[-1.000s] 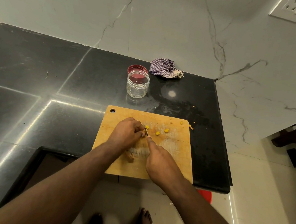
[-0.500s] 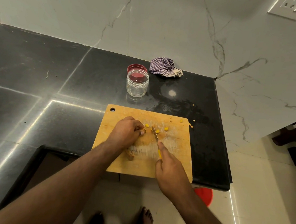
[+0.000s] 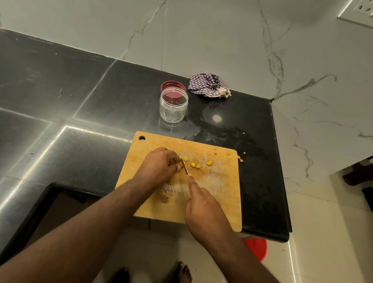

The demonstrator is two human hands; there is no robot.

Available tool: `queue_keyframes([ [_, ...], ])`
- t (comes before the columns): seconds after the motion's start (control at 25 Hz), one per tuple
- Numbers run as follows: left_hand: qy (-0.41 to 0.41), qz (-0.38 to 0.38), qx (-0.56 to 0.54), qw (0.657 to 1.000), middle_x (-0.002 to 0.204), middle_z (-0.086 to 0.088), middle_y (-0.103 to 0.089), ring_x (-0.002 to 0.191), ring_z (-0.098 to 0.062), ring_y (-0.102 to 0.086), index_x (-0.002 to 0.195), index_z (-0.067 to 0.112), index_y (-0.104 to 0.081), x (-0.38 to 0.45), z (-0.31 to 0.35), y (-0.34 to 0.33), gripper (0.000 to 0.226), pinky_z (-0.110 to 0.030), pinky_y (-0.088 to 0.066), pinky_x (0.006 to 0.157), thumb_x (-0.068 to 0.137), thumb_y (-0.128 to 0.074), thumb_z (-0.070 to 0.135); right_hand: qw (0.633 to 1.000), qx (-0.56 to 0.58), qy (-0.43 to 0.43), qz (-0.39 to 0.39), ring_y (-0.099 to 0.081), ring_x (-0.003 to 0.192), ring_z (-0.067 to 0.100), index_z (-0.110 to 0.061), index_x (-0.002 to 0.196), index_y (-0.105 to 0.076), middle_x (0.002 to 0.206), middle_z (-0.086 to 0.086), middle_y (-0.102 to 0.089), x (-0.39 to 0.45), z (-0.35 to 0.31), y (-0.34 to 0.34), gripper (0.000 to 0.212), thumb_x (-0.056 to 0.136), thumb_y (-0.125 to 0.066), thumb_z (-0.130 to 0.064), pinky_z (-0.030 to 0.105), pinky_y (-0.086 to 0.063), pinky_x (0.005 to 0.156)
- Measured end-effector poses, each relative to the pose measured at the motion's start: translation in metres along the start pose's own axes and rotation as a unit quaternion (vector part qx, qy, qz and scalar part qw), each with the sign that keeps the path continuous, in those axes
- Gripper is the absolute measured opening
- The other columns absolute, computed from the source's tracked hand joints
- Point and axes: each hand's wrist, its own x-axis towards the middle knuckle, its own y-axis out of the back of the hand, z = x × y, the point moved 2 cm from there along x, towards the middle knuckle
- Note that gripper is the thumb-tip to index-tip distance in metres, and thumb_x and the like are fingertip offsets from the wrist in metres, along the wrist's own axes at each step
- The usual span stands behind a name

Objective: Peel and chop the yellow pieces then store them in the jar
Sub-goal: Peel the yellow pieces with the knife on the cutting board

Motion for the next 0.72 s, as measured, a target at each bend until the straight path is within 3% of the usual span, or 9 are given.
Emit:
queue_keyframes([
  [0.24,-0.01,-0.002,0.006,1.0,0.106,0.004,-0.065,0.091,-0.007,-0.053,0.112,0.021,-0.073,0.001,0.001,0.001,0.023,-0.021,-0.04,0.076,0.089,-0.07,0.022,0.999,-0.011,-0.007,-0.04,-0.054,0.099,0.024,-0.029,0.156,-0.007,0.118,0.009,-0.054,0.015,-0.005,0.003,0.063,0.1,-0.032,-0.016,0.036,-0.045,0.08],
  [0.72,0.006,0.0,0.01,1.0,0.107,0.003,-0.066,0.093,-0.01,-0.057,0.113,0.021,-0.074,0.0,0.005,0.001,0.024,-0.022,-0.047,0.079,0.089,-0.07,0.023,0.999,-0.015,-0.008,-0.032,-0.054,0.097,0.019,-0.029,0.157,-0.001,0.119,0.005,-0.054,0.001,0.0,-0.007,0.064,0.101,-0.031,-0.018,0.034,-0.047,0.081],
])
